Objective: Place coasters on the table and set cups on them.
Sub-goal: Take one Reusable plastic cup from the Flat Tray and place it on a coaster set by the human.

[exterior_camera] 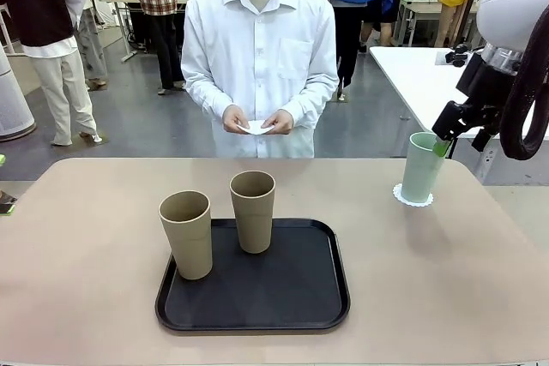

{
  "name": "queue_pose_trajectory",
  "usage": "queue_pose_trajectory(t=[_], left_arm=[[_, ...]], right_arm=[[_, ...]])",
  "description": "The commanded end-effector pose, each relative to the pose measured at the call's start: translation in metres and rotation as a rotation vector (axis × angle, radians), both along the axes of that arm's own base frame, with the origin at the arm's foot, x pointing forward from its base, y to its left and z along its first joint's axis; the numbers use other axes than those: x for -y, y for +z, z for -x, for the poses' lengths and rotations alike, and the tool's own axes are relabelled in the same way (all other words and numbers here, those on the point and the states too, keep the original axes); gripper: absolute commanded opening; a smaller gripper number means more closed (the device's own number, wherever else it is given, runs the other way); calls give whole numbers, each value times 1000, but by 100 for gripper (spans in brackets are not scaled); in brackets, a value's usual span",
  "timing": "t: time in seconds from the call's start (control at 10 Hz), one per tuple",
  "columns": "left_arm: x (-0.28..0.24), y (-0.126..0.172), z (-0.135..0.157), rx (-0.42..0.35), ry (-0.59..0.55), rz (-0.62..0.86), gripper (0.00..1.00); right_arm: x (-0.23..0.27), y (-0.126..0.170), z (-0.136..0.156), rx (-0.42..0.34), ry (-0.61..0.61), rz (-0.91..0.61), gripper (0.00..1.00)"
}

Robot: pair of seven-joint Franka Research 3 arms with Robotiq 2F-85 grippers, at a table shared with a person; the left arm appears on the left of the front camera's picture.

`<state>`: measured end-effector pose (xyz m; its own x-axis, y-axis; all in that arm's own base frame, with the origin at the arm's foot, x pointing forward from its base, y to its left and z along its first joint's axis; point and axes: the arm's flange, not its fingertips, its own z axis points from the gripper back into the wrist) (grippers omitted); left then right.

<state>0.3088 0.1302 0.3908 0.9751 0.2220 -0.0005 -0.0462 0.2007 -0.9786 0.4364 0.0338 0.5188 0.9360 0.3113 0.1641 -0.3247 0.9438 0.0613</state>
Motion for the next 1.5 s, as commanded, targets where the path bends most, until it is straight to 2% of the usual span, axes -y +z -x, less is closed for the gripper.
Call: queue_pose_trajectory(t=[0.0, 0.7, 0.8, 0.9, 1.1, 1.2, 1.3, 1.4], left_arm=[[0, 1, 0, 12, 4, 13, 100], [0, 1, 0, 12, 4, 13, 100], [0, 1, 0, 12, 4, 13, 100], [0, 1, 0, 12, 4, 13, 100], [0, 1, 0, 12, 4, 13, 100], [0, 1, 0, 12, 4, 13, 100], [0, 1, 0, 12, 4, 13, 100], [0, 1, 0, 12, 4, 13, 100]], right_arm=[[2, -2, 4, 2, 17, 10, 100], [0, 0, 0, 0, 0, 0, 100], [36, 8, 15, -7, -46, -189, 100], [74, 14, 28, 21, -89, -324, 100], [154, 10, 37, -47, -100, -781, 100], [191, -4, 42, -48, -105, -964, 100], [216, -31, 55, -60, -69, -1122, 100], [234, -56, 67, -49, -66, -1219, 100]])
